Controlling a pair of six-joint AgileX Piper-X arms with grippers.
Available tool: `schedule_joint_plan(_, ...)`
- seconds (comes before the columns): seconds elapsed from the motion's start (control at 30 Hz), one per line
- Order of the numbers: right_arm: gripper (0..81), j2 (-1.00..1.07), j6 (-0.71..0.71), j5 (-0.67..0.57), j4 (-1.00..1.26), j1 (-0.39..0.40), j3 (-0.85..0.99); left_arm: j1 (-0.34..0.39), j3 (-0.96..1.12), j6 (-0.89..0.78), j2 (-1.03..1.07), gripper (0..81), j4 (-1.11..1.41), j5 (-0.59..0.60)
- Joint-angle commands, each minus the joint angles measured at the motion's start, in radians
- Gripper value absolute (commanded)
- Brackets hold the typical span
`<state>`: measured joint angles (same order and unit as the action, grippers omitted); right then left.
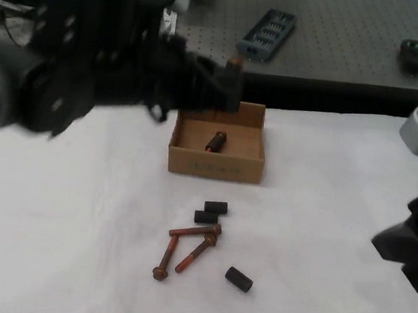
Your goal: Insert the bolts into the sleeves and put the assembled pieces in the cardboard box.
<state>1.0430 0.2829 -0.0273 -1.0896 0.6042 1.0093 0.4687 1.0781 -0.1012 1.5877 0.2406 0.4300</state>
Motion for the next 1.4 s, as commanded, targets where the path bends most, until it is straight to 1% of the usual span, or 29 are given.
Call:
schedule_joint_plan(0.0, 42.8, -0.008, 0.010, 0.004, -0.010, -0.006, 0.004, -0.028, 0.230, 0.056, 0.165, 0.6, -0.122, 0.002)
schedule_joint_plan(0.13, 42.8, -0.008, 0.010, 0.004, -0.010, -0.032, 0.004, -0.046, 0.422, 0.140, 0.310, 0.6, -0.277, 0.002)
schedule_joint_plan(0.23, 42.8, -0.008, 0.010, 0.004, -0.010, -0.050, 0.004, -0.055, 0.550, 0.164, 0.410, 0.6, -0.363, -0.007)
schedule_joint_plan(0.3, 42.8, -0.008, 0.010, 0.004, -0.010, -0.060, 0.004, -0.062, 0.617, 0.169, 0.476, 0.6, -0.407, -0.035)
schedule_joint_plan(0.5, 42.8, -0.008, 0.010, 0.004, -0.001, -0.063, 0.004, -0.068, 0.718, 0.154, 0.629, 0.6, -0.426, -0.052)
schedule_joint_plan(0.73, 42.8, -0.008, 0.010, 0.004, -0.001, -0.063, 0.004, -0.068, 0.727, 0.154, 0.711, 0.9, -0.460, -0.107)
schedule_joint_plan(0.77, 42.8, -0.008, 0.010, 0.002, -0.001, -0.063, 0.004, -0.068, 0.727, 0.157, 0.713, 3.0, -0.460, -0.114)
schedule_joint_plan(0.83, 42.2, -0.008, 0.010, -0.004, -0.001, -0.063, 0.004, -0.068, 0.727, 0.169, 0.714, 11.8, -0.448, -0.134)
schedule_joint_plan(0.87, 40.8, -0.008, 0.010, -0.010, -0.001, -0.063, 0.004, -0.068, 0.727, 0.171, 0.714, 16.3, -0.444, -0.138)
schedule_joint_plan(0.93, 37.3, -0.008, 0.010, -0.012, -0.001, -0.063, 0.004, -0.071, 0.727, 0.171, 0.714, 28.1, -0.440, -0.149)
schedule_joint_plan(1.0, 34.0, -0.008, 0.010, -0.012, -0.001, -0.063, 0.004, -0.072, 0.727, 0.169, 0.714, 36.1, -0.442, -0.170)
schedule_joint_plan(1.03, 32.7, -0.008, 0.010, -0.012, -0.001, -0.063, 0.004, -0.072, 0.727, 0.167, 0.714, 38.2, -0.442, -0.176)
schedule_joint_plan(1.23, 32.2, -0.008, 0.010, -0.012, -0.001, -0.063, 0.004, -0.072, 0.727, 0.162, 0.690, 36.0, -0.457, -0.178)
schedule_joint_plan(1.3, 32.2, -0.008, 0.010, -0.012, -0.001, -0.063, 0.004, -0.072, 0.727, 0.162, 0.666, 32.3, -0.468, -0.178)
schedule_joint_plan(1.37, 32.2, -0.008, 0.010, -0.012, -0.001, -0.063, 0.004, -0.072, 0.727, 0.149, 0.636, 24.8, -0.499, -0.174)
